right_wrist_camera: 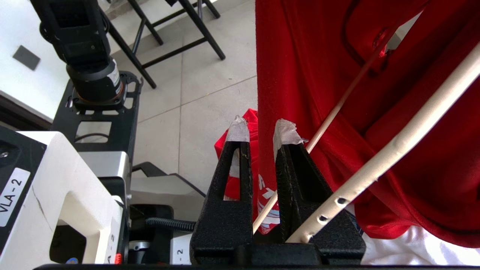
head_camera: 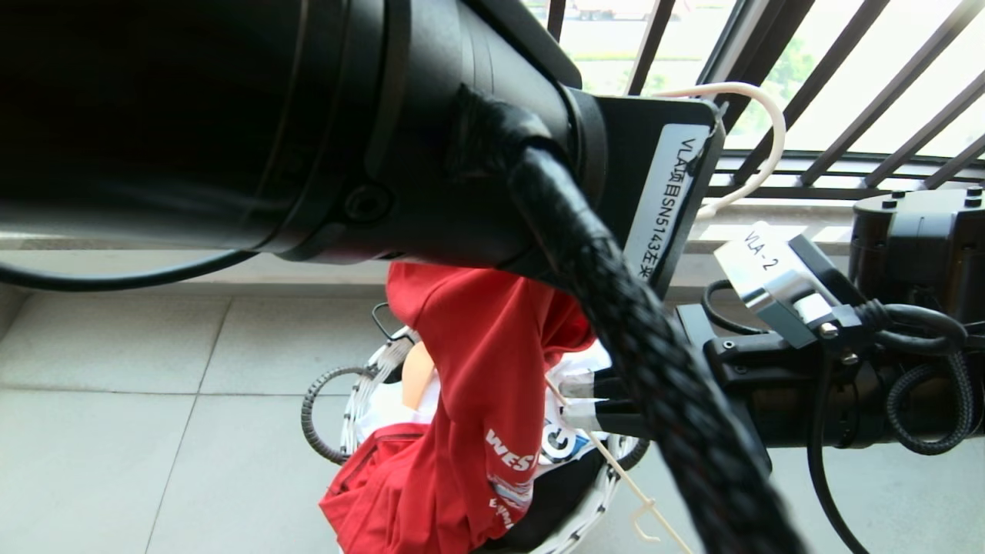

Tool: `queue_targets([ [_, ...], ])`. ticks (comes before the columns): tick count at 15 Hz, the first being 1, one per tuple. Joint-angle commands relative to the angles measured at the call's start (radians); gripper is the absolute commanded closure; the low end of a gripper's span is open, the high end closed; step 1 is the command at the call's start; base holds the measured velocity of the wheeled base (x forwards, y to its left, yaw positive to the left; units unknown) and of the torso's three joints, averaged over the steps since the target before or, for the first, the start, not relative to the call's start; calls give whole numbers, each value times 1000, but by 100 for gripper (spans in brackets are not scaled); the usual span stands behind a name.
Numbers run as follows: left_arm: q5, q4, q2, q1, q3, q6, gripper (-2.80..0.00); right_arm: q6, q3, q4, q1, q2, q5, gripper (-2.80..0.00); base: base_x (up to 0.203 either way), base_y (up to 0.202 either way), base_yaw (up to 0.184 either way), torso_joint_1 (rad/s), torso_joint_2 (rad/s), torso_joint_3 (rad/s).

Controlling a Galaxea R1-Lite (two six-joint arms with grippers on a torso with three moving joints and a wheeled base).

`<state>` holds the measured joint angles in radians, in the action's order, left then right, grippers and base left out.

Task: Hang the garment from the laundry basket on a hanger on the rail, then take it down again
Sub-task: Hang the clothes on the clothes rack

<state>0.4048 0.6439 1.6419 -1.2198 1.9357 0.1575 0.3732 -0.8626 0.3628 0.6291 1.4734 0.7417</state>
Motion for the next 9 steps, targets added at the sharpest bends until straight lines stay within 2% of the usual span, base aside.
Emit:
queue_targets([
  [1, -53, -9, -1, 32, -5, 3, 0, -1, -13, 5, 1, 48, 5, 0, 0, 0, 0, 0, 0, 0],
  [6, -63, -15, -2, 29, -3, 12, 0, -5, -18, 5, 1, 58, 5, 0, 0, 0, 0, 0, 0, 0],
  [9, -63, -16, 4, 16, -2, 27, 0, -79, -16, 40, 1, 44, 7, 0, 0, 0, 0, 0, 0, 0],
])
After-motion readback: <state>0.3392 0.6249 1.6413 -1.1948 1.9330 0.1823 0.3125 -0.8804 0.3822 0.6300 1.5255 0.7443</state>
